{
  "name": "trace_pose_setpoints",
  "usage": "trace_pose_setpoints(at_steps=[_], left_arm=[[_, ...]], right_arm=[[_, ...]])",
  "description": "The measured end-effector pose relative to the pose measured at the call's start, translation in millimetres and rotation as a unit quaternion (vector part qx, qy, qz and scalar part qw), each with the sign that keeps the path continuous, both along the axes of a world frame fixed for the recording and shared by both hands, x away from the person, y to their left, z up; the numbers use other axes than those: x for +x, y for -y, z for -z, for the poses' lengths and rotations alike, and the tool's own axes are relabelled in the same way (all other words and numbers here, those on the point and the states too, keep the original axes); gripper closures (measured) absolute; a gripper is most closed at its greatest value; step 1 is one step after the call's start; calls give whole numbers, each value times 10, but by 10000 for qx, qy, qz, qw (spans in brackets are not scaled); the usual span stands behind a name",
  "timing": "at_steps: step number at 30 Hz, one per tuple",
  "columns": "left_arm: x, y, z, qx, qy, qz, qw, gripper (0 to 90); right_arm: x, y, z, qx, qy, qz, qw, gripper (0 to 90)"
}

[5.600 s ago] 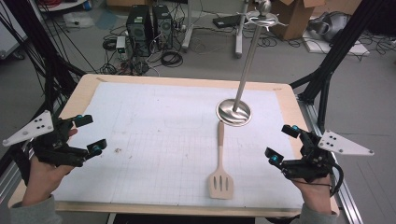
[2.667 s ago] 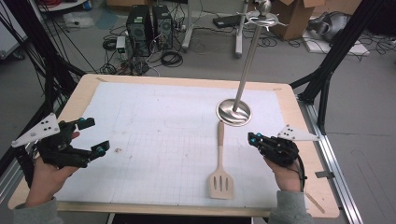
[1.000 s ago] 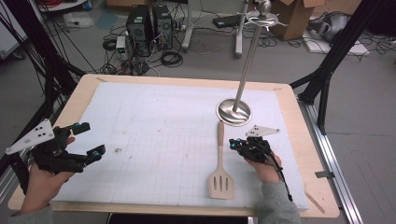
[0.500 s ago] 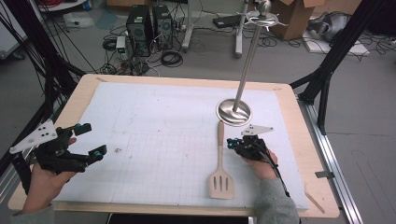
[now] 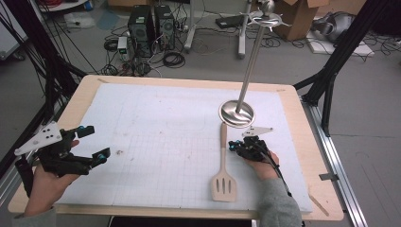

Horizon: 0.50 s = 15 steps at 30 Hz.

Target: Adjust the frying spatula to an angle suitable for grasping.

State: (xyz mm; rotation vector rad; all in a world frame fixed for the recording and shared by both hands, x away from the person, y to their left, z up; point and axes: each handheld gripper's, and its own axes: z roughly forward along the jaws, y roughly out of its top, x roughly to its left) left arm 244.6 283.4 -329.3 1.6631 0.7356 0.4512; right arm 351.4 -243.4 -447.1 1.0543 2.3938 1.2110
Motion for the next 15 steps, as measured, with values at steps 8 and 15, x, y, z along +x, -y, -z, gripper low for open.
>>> trace_pose_setpoints(at_steps=[8, 15], left_arm=[[12, -8, 15, 14, -20, -11, 10000, 18], [11, -13, 24, 15, -30, -34, 10000, 18]], right_arm=[[44, 22, 27, 76, -48, 75, 9999, 894], [81, -72, 28, -161, -66, 6, 9998, 894]])
